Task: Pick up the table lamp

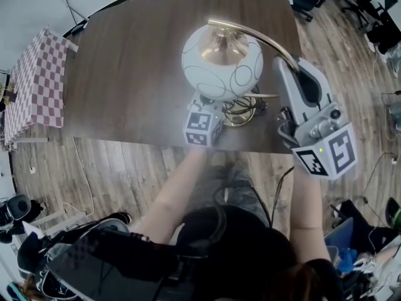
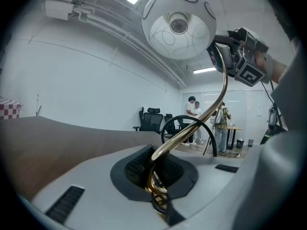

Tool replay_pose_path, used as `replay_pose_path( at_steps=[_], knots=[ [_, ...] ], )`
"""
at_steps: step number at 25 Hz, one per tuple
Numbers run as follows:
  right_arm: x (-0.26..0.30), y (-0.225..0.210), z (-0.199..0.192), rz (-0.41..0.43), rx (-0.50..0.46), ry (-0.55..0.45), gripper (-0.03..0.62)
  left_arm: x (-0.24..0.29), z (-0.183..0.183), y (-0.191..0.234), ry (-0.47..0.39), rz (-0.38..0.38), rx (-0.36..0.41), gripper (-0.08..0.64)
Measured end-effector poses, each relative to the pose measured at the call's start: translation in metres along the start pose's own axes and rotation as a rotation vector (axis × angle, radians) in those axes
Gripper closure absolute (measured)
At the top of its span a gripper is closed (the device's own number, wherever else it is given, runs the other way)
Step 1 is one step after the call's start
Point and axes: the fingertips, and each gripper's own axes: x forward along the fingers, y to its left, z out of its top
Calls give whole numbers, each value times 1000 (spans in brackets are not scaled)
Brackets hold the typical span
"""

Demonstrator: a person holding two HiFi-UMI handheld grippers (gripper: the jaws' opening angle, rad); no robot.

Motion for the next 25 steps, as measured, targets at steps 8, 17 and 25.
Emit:
replay_pose_path(
  at_steps=[8,17,25],
  knots=[
    [-2,-2,10,38,29,-1,588,-5,8,-7,10,47,-13,557],
    [3,-9,24,88,44,1,588,-4,24,-8,8,95,-17,557],
    [9,-10,32,118,51,6,588,-6,36,-3,5,127,-12,557]
  ],
)
